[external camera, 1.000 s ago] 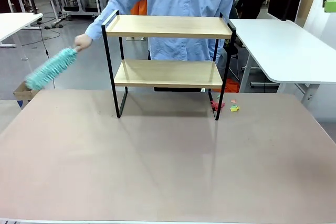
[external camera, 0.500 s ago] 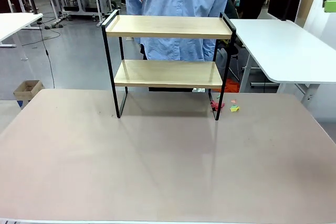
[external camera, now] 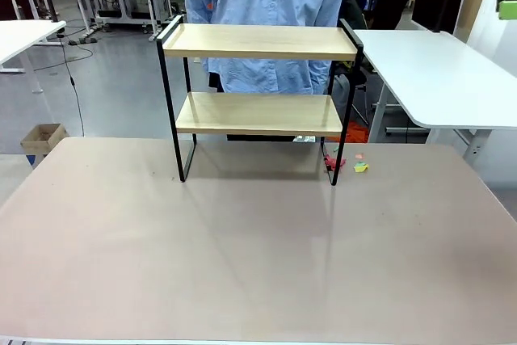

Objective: Clean the shelf.
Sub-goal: Hand the Duster back to the human.

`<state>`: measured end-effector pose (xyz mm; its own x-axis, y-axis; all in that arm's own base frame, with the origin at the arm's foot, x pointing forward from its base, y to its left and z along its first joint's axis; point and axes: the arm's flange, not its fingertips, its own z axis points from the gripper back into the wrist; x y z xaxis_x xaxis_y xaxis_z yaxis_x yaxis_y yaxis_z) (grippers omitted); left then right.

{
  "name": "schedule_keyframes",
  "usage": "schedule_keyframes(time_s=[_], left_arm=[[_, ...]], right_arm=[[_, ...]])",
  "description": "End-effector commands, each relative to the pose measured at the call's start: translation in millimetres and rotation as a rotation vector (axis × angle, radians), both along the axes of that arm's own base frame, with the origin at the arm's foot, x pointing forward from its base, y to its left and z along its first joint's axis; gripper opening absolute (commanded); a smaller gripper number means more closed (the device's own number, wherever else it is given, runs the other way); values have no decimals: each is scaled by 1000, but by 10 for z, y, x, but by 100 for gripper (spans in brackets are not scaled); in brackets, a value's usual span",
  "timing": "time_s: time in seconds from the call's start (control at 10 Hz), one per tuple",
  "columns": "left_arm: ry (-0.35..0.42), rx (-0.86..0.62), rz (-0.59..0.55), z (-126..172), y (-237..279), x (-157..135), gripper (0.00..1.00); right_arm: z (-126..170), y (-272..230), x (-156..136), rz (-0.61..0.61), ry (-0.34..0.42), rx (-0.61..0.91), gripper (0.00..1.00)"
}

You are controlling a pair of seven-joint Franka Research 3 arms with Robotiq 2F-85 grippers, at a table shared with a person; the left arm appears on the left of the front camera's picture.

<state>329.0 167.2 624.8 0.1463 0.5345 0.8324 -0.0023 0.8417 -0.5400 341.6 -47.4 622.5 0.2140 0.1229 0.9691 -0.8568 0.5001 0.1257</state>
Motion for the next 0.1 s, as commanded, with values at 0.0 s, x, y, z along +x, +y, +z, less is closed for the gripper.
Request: schedule_keyframes(time_s=[0.0], left_arm=[[-5,-7,7,-11,-12,0,100]], right_arm=[[22,-4,1,2,2,-3,100]])
